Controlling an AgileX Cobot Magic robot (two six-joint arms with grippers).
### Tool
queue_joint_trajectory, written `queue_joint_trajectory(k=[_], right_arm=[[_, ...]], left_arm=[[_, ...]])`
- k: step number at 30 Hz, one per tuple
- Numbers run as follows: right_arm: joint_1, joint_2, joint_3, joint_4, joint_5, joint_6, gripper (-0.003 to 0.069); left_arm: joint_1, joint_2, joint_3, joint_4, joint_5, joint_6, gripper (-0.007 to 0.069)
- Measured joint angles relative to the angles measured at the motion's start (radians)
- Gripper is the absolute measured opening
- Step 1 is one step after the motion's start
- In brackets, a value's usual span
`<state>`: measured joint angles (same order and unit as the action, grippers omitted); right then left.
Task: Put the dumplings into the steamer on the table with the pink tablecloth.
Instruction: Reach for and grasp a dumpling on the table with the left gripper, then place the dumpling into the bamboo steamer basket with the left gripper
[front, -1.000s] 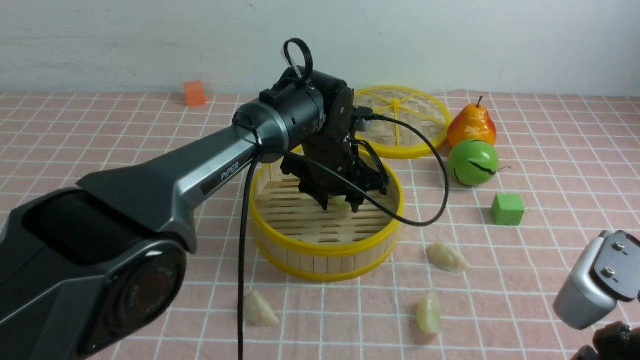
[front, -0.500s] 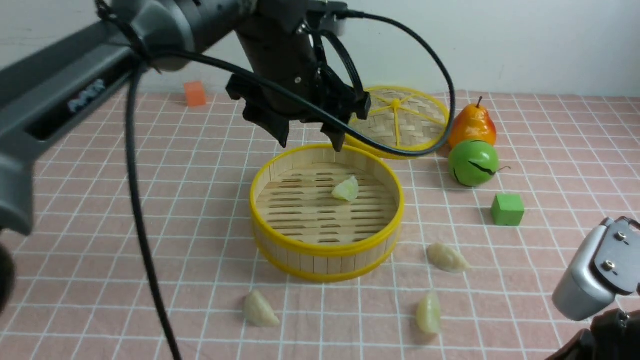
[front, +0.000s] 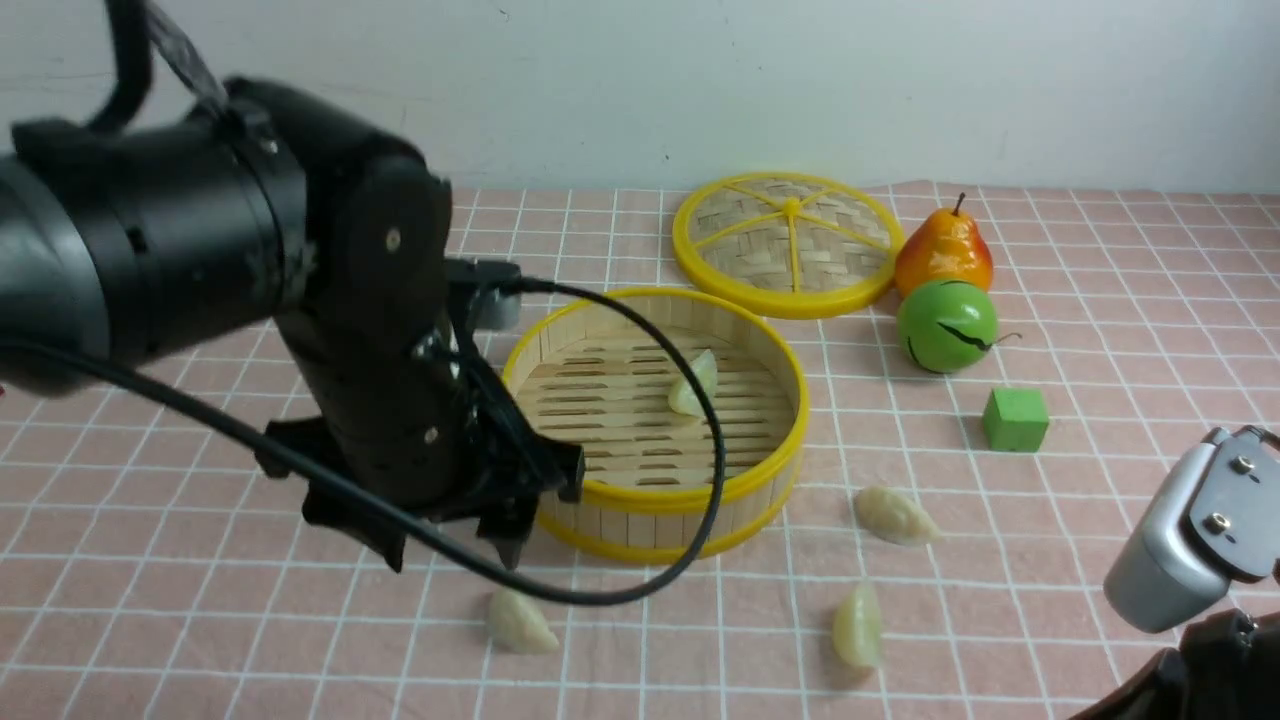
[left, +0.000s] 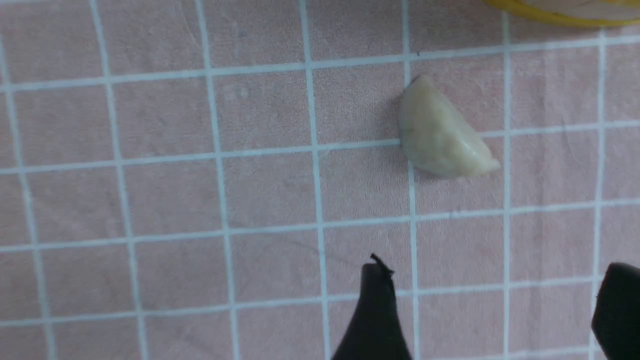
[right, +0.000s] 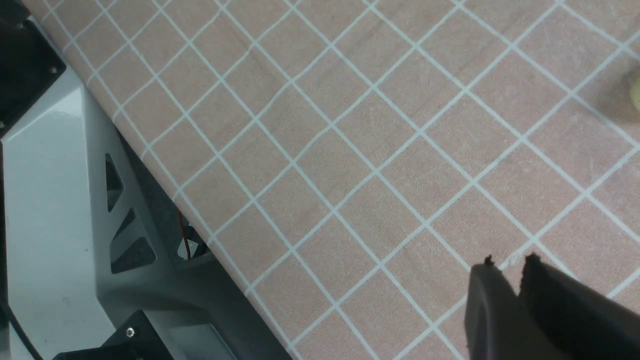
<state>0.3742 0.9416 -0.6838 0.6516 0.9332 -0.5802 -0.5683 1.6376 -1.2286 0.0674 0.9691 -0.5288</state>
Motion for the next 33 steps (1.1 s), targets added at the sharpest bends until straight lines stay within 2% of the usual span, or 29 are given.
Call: queue_joint_trajectory(k=[5, 10, 13, 14, 15, 16, 19, 21, 33], right_arm=[[0.0, 0.0, 0.0, 0.004, 0.0, 0.0, 0.0097], [0.0, 0.0, 0.0, 0.004, 0.003, 0.0, 0.0099], [0.0, 0.0, 0.0, 0.004, 0.013, 0.0, 0.0104], [0.0, 0.0, 0.0, 0.004, 0.016, 0.0, 0.0105], [0.0, 0.0, 0.0, 0.004, 0.023, 0.0, 0.0106], [0.0, 0.0, 0.0, 0.004, 0.023, 0.0, 0.0105], [0.0, 0.0, 0.0, 0.004, 0.024, 0.0, 0.0108], [0.0, 0.0, 0.0, 0.003, 0.024, 0.0, 0.0109], [0.0, 0.0, 0.0, 0.0, 0.018, -0.002, 0.0115]], left_arm=[[0.0, 0.083, 0.071, 0.0, -0.181, -0.081, 0.0532], [0.0, 0.17, 0.073, 0.0, -0.254, -0.114, 0.0523], [0.0, 0.217, 0.073, 0.0, -0.262, -0.12, 0.0489], [0.0, 0.23, 0.073, 0.0, -0.262, -0.12, 0.0465], [0.0, 0.238, 0.073, 0.003, -0.259, -0.12, 0.0405], [0.0, 0.238, 0.073, 0.003, -0.258, -0.12, 0.0397], [0.0, 0.238, 0.061, 0.005, -0.245, -0.117, 0.0217], [0.0, 0.237, 0.042, 0.005, -0.229, -0.096, 0.0137], [0.0, 0.14, -0.199, 0.01, -0.001, 0.126, 0.0138]])
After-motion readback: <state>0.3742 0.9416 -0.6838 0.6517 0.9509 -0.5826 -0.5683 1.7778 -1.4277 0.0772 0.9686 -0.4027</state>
